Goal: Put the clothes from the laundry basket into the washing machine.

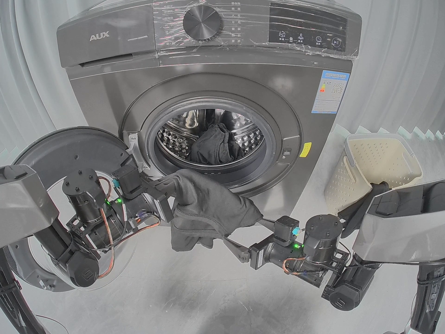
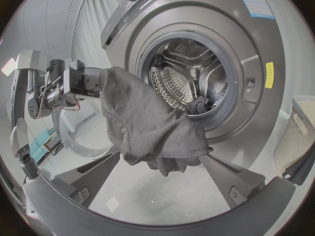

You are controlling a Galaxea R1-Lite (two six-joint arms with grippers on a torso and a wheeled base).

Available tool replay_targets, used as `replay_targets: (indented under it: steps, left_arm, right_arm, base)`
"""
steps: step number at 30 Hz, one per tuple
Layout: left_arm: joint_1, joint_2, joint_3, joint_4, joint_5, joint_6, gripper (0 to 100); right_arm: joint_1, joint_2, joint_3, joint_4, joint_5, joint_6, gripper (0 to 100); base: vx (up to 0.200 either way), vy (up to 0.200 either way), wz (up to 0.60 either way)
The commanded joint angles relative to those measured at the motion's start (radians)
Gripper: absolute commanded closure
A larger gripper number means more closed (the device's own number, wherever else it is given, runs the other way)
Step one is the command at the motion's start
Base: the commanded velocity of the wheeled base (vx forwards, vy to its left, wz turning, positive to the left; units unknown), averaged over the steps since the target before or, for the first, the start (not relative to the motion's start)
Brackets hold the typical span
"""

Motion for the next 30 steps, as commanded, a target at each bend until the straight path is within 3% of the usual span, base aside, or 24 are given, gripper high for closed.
replay_targets:
  steps: [1,11,19,26,30]
  left_arm:
    - [0.001,0.003,0.000,0.000,0.000,-0.001,100]
    - [0.004,0.005,0.000,0.000,0.000,-0.001,100]
    - [0.007,0.003,-0.014,0.000,0.000,-0.001,100]
    - [0.009,-0.003,-0.014,0.000,0.000,-0.002,100]
    - [0.010,-0.006,-0.014,0.000,0.000,-0.002,100]
  right_arm:
    - [0.002,-0.032,-0.025,0.009,-0.035,0.005,0]
    - [-0.027,-0.032,-0.007,0.022,-0.041,0.002,0]
    - [-0.041,-0.029,0.128,0.032,-0.029,-0.005,0]
    - [-0.096,-0.011,0.048,0.039,-0.029,-0.022,0]
    - [-0.160,0.031,-0.050,0.031,0.002,-0.028,0]
  base:
    - [0.000,0.000,0.00]
    - [0.000,0.000,0.00]
    - [0.000,0.000,0.00]
    - [0.000,0.000,0.00]
    - [0.000,0.000,0.00]
